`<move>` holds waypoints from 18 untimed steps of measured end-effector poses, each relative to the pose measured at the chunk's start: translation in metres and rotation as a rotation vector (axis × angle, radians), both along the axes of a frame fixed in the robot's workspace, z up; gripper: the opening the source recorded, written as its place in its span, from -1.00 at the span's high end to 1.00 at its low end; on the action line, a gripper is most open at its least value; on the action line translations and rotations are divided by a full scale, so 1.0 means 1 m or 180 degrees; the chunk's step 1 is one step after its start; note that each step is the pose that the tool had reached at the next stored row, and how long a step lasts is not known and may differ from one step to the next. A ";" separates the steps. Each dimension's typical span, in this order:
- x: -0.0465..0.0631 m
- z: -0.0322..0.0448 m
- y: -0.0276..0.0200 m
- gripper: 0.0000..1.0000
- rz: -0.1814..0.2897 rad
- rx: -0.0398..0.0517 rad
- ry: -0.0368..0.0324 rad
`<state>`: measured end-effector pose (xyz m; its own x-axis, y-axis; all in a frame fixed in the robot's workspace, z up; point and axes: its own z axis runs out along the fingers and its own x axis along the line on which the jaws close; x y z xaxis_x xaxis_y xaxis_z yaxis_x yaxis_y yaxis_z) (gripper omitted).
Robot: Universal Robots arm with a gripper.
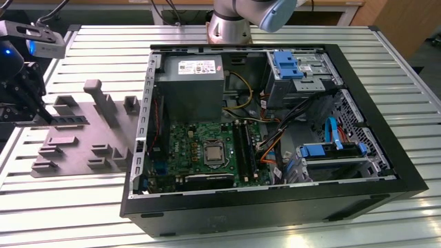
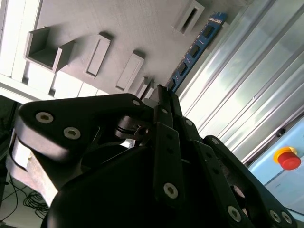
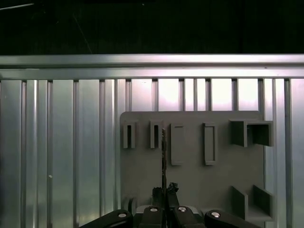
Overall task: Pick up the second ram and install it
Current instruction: 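Pick up the second ram and move it above second insertion slot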
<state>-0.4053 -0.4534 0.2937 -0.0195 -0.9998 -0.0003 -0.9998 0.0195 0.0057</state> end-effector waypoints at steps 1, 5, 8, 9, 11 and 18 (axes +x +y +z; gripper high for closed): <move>0.000 0.0008 0.0001 0.72 0.0000 0.0000 0.0000; 0.000 0.0043 0.0003 0.72 0.0000 0.0000 0.0000; 0.000 0.0070 0.0005 0.72 0.0000 0.0000 0.0000; 0.000 0.0080 0.0006 0.72 0.0000 0.0000 0.0000; 0.000 0.0097 0.0007 0.72 0.0000 0.0000 0.0000; 0.000 0.0160 0.0011 0.72 0.0000 0.0000 0.0000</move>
<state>-0.4053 -0.4523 0.3097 -0.0195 -0.9998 -0.0003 -0.9998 0.0195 0.0057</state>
